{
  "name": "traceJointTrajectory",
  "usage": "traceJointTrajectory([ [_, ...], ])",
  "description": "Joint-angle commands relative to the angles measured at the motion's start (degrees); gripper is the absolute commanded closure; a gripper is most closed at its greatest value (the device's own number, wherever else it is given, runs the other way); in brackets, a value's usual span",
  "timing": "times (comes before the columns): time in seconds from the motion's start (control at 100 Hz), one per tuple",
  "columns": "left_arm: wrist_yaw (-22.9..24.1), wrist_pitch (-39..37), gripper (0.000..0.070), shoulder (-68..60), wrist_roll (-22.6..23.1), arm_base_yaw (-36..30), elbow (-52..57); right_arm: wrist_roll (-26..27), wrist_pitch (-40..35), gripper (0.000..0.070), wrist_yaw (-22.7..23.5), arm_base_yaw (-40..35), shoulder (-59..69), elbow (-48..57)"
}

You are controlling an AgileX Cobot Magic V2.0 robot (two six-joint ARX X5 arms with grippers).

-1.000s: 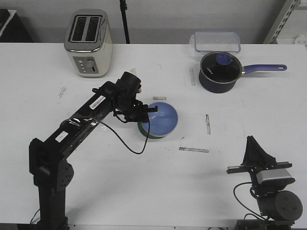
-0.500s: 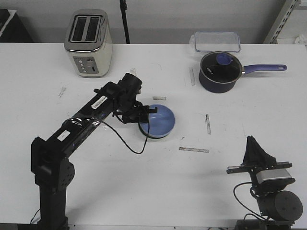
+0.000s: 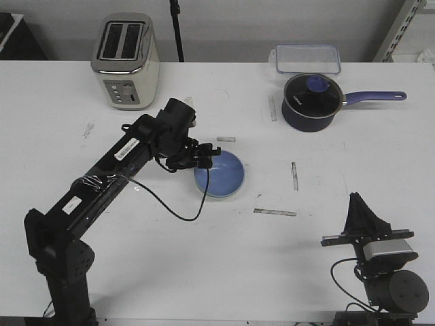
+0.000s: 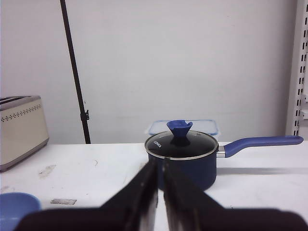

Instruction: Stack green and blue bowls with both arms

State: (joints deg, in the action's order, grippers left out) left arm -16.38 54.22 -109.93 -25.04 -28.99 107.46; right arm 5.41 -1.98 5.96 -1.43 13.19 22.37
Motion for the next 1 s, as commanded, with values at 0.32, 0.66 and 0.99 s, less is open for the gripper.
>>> traceJointTrajectory([
  [0.32, 0.5, -8.7, 0.0417, 7.5, 4.1, 1.5, -6.9, 0.6, 0.7, 0.0685, 0.0, 0.0, -0.1, 0.1],
  [0.66, 0.5, -34.2, 0.0485, 23.8, 11.1, 7.4, -33.0, 0.6, 0.7, 0.0685, 0.0, 0.0, -0.1, 0.1],
  [0.99, 7.7, -58.5, 0.0637, 44.0, 15.6, 15.1, -61.5, 0.6, 0.7, 0.0685, 0.0, 0.0, -0.1, 0.1],
])
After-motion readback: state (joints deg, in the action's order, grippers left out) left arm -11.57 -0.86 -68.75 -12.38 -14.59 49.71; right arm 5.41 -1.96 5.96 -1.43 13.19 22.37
